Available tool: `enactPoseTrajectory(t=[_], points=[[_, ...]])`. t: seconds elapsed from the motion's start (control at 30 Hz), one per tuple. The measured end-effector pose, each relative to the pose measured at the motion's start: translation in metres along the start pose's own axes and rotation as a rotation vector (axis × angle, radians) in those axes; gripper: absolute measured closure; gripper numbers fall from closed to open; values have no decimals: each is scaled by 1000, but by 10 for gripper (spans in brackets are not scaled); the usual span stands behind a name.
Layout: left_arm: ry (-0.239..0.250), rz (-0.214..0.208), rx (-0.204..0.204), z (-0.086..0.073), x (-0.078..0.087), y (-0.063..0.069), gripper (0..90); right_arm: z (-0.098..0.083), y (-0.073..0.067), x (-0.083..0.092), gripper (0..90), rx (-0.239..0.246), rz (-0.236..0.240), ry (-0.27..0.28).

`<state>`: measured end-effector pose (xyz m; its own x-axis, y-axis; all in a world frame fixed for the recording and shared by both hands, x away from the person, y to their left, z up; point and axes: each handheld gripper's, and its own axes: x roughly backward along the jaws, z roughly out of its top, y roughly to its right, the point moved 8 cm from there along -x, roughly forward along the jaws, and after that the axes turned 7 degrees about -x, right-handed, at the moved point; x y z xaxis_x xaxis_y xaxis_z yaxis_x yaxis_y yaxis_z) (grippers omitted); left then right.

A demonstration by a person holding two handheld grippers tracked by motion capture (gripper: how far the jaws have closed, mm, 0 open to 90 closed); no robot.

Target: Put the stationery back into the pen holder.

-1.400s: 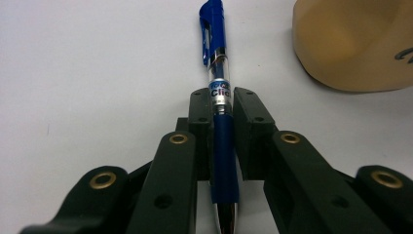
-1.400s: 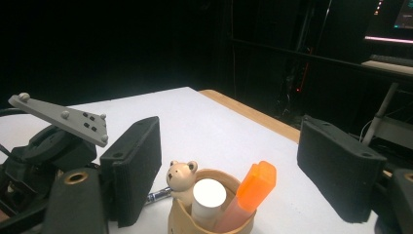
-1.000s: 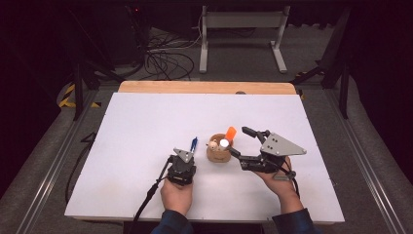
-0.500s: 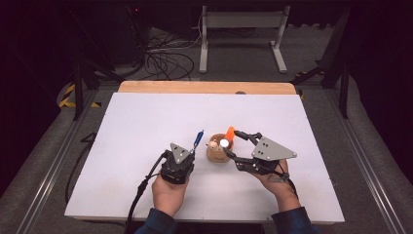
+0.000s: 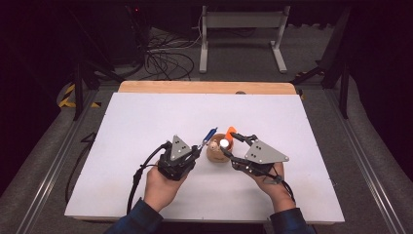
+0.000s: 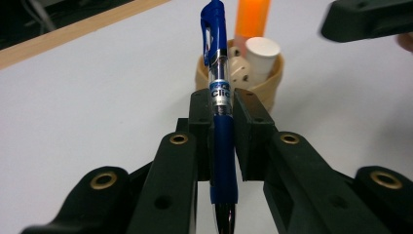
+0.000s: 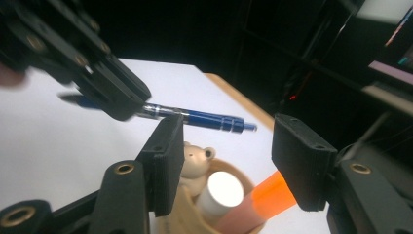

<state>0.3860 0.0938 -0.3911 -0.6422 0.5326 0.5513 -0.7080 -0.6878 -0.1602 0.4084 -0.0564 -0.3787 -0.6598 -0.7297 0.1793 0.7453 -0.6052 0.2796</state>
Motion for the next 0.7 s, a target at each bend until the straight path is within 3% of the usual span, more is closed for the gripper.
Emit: enactPoseTrajectory(t=[0.07,0.37,0.57,0.7], points=[[-1,-40,-26,5,1,2,795,-2,-2,-3,462,51,-13,-21],[-24,-132,-91,17,7,12,795,-9,3,-4,447,95,-51,-46],[-58,-190,-117,22,17,20,795,-8,-1,2,450,177,-5,-1],[-89,-246,-136,25,21,19,795,-6,-3,6,463,188,44,25]])
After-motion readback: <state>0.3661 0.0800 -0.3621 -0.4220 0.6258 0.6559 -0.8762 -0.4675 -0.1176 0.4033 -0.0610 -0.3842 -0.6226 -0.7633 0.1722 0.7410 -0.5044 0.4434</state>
